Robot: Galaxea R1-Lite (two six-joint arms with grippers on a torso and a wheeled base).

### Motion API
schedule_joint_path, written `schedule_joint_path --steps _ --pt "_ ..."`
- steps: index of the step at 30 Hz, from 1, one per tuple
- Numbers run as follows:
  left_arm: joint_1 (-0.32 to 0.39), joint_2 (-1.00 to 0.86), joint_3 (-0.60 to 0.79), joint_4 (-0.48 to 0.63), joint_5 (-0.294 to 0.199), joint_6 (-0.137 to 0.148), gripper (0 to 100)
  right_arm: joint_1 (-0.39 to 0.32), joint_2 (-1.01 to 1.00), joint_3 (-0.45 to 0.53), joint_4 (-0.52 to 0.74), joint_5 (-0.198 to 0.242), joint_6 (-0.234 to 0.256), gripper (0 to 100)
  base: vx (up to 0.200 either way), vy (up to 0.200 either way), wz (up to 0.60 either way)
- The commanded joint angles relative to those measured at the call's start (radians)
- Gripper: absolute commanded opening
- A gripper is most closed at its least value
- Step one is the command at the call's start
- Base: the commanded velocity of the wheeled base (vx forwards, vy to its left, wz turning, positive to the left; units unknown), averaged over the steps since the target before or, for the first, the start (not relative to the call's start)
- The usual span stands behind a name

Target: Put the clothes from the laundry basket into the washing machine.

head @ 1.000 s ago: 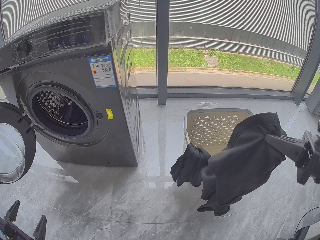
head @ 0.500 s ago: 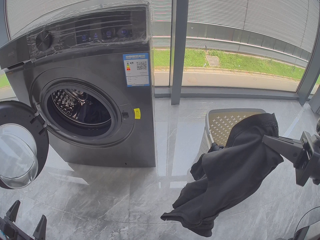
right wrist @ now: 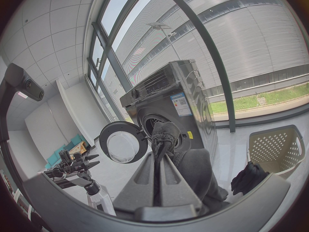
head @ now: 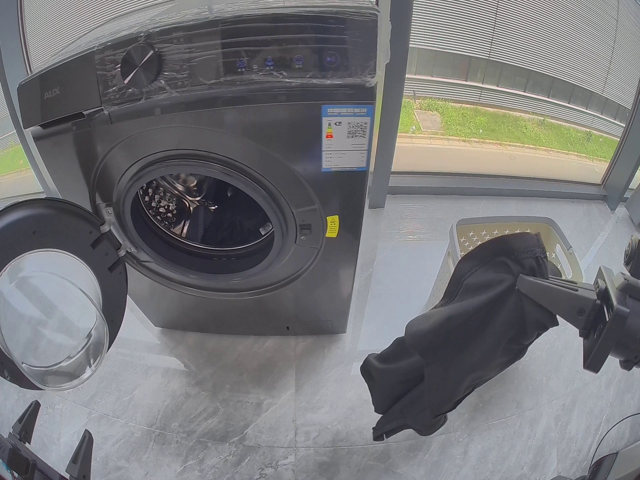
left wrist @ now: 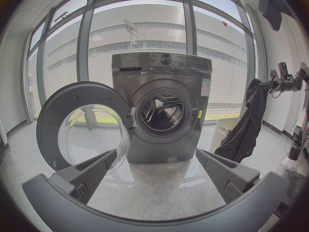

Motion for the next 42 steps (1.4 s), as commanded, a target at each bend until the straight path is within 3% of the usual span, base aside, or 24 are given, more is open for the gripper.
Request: schedule_joint_path --steps 1,12,27,42 --pt "0.0 -0.017 0.015 0.0 0.0 0.002 100 0.0 0.004 0.003 -0.001 0.0 0.0 0 0.0 0.0 0.0" --pt "0.0 -0.017 0.015 -0.002 0.002 0.003 100 0.0 0.016 0.009 -0.001 0.001 0.002 0 0.0 0.0 0.0" --pt "0.0 -0.017 0.016 -0.002 0.002 0.0 100 0.0 0.028 0.015 -0.001 0.001 0.011 0 0.0 0.2 0.0" --pt "0.0 -0.017 0.015 -0.002 0.002 0.0 100 0.01 0.048 0.033 -0.002 0.001 0.011 0 0.0 0.0 0.0"
